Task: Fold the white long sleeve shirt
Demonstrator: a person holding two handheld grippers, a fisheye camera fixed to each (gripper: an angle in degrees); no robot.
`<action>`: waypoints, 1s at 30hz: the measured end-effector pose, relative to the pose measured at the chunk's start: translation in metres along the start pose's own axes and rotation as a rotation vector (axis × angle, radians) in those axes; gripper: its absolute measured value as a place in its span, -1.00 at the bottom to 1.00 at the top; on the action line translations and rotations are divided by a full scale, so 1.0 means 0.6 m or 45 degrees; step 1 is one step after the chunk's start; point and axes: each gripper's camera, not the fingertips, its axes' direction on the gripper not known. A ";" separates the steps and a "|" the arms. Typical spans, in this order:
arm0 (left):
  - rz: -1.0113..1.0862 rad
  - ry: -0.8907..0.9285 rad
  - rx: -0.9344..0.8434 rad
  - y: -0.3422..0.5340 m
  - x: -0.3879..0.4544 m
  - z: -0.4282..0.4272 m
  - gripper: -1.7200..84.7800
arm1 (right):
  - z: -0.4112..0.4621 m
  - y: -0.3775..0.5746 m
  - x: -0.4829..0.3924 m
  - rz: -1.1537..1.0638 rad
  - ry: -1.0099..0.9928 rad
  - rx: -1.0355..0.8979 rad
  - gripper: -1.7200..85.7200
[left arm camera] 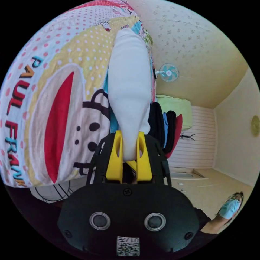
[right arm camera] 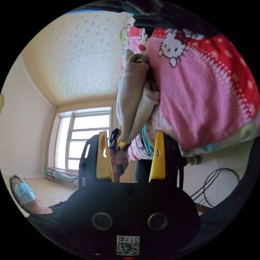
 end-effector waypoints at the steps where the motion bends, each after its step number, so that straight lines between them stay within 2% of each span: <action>1: 0.048 -0.006 -0.035 0.023 0.014 -0.001 -0.78 | 0.003 -0.011 -0.006 0.015 -0.019 -0.003 -0.44; 5: 0.229 -0.117 -0.096 0.121 0.074 -0.019 -0.78 | 0.025 -0.045 -0.024 0.060 -0.236 -0.088 -0.48; 7: 0.305 -0.135 0.011 0.175 0.119 -0.046 -0.78 | 0.028 -0.045 -0.048 0.004 -0.393 -0.109 -0.49; 9: 0.468 -0.125 0.056 0.192 0.182 -0.059 -0.78 | 0.021 -0.050 -0.123 -0.190 -0.423 -0.161 -0.50; 11: 0.658 -0.101 0.053 0.199 0.263 -0.059 -0.78 | -0.023 -0.068 -0.272 -0.527 -0.436 -0.193 -0.51; 15: 1.134 -0.087 0.073 0.223 0.468 -0.016 -0.77 | -0.174 -0.089 -0.479 -0.922 -0.515 0.012 -0.53; 19: 1.329 -0.014 -0.030 0.195 0.607 0.079 -0.74 | -0.363 -0.091 -0.637 -1.176 -0.325 0.295 -0.55; 22: 1.333 0.023 -0.097 0.180 0.636 0.159 -0.75 | -0.479 -0.098 -0.650 -1.093 -0.168 0.489 -0.56; 24: 1.319 -0.037 -0.094 0.181 0.612 0.201 -0.75 | -0.532 -0.104 -0.606 -1.019 -0.017 0.621 -0.56; 26: 1.264 -0.136 -0.083 0.179 0.557 0.239 -0.74 | -0.575 -0.116 -0.482 -0.813 0.245 0.768 -0.57; 27: 1.197 -0.221 -0.097 0.174 0.506 0.263 -0.72 | -0.581 -0.117 -0.445 -0.740 0.337 0.798 -0.58; 29: 1.074 -0.377 -0.153 0.165 0.418 0.290 -0.70 | -0.567 -0.092 -0.296 -0.521 0.705 0.781 -0.55; 30: 0.984 -0.492 -0.191 0.161 0.358 0.296 -0.69 | -0.558 -0.071 -0.266 -0.537 0.730 0.805 -0.55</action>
